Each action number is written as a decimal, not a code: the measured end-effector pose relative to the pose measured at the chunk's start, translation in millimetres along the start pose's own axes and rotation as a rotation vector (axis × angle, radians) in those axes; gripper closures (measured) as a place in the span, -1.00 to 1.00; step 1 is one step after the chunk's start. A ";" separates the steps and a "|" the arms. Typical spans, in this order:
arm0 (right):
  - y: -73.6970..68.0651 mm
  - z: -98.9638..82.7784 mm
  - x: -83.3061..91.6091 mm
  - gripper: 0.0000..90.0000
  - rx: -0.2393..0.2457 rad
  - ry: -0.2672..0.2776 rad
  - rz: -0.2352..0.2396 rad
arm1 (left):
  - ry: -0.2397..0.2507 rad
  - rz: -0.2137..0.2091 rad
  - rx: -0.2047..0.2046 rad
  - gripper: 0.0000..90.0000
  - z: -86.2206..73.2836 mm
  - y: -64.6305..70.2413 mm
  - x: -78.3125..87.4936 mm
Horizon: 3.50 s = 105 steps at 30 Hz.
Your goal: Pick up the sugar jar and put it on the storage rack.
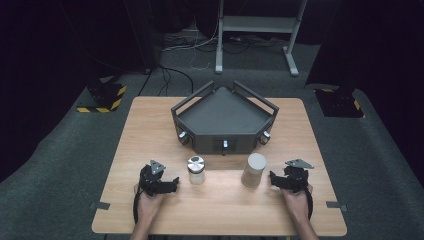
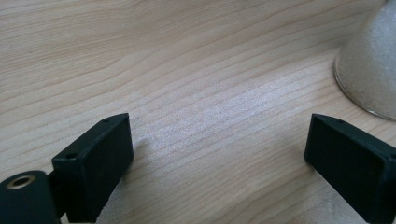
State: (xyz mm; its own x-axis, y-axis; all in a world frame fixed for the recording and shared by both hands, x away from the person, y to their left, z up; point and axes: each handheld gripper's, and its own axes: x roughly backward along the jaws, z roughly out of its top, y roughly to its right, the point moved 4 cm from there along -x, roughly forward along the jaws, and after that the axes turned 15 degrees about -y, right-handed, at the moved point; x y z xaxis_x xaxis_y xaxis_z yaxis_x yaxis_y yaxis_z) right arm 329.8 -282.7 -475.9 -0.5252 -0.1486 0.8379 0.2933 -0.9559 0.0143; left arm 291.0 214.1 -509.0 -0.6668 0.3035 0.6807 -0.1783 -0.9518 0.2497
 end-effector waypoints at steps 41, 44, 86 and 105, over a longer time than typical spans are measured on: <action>-0.4 -0.4 0.2 -0.71 0.000 0.001 0.000 | -0.037 -0.109 -0.083 -0.91 -5.8 10.6 22.3; -0.5 -0.4 0.2 -0.71 0.000 0.001 0.000 | -0.041 -0.128 -0.099 -0.91 -6.4 14.4 23.9; -0.2 -0.4 0.3 -0.71 0.000 0.001 0.001 | -0.248 -0.118 -0.459 -0.71 38.7 40.0 5.0; -0.1 -0.5 0.3 -0.71 0.001 0.001 0.001 | -0.028 -0.191 -0.105 -0.43 11.9 65.7 -19.5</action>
State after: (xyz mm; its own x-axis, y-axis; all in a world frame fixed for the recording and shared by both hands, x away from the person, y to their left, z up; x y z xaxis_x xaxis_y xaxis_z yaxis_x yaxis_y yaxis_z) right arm 329.3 -282.8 -475.8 -0.5257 -0.1502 0.8373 0.2951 -0.9554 0.0138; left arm 300.9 146.2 -497.7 -0.5938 0.4781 0.6472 -0.3744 -0.8761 0.3038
